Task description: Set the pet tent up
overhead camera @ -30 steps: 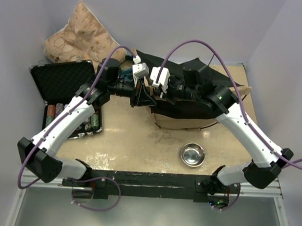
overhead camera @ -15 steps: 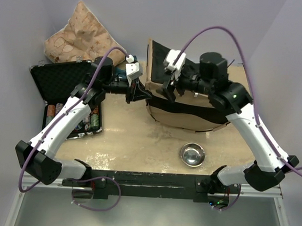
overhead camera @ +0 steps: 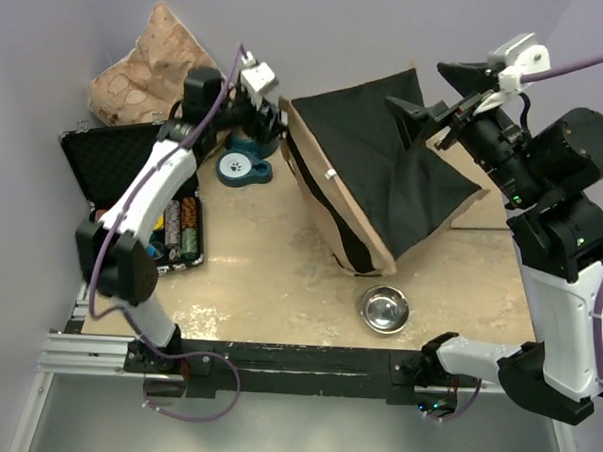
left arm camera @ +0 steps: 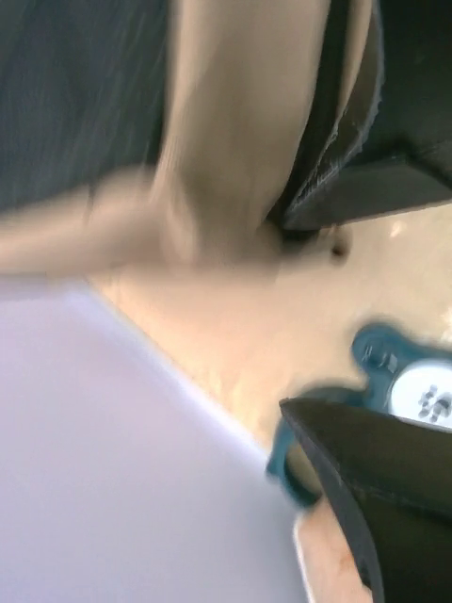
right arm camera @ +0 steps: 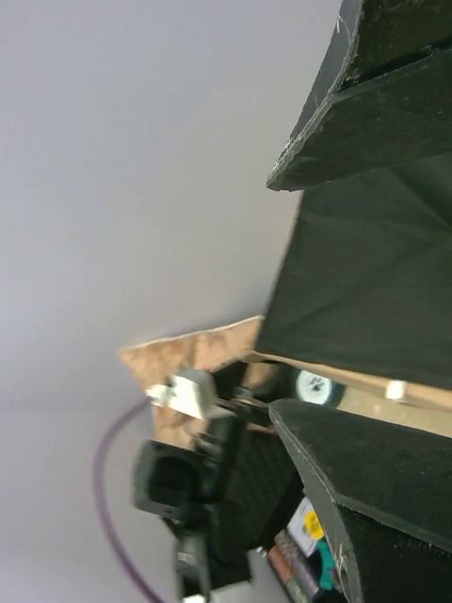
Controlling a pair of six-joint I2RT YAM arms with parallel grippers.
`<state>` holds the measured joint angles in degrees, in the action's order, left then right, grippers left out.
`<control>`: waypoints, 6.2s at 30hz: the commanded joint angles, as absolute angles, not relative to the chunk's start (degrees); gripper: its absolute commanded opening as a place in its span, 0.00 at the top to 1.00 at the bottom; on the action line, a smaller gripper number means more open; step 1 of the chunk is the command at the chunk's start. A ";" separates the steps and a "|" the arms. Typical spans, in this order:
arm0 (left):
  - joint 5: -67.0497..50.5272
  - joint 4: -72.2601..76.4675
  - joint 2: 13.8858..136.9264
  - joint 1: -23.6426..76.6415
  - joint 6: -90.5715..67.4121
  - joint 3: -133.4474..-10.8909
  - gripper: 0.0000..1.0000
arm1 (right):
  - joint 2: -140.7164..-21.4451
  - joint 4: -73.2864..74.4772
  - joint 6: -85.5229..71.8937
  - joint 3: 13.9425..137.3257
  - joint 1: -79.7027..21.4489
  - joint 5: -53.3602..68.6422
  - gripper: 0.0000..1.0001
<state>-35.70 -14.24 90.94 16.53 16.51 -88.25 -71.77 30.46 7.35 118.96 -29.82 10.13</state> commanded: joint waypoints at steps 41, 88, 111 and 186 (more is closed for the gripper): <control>-38.59 10.71 79.18 29.36 2.47 -70.92 0.09 | -71.00 26.48 27.16 83.23 -26.37 5.20 0.34; -35.51 10.90 134.03 12.74 -11.87 -121.63 0.48 | -70.93 25.15 87.09 57.84 -22.68 25.84 0.18; -37.79 12.39 137.46 11.34 -15.56 -124.10 0.48 | -79.28 13.00 89.38 53.70 -22.50 28.56 0.21; -59.85 57.76 66.18 13.80 -45.89 -58.53 1.00 | -81.48 40.70 37.61 97.84 -20.74 47.90 0.54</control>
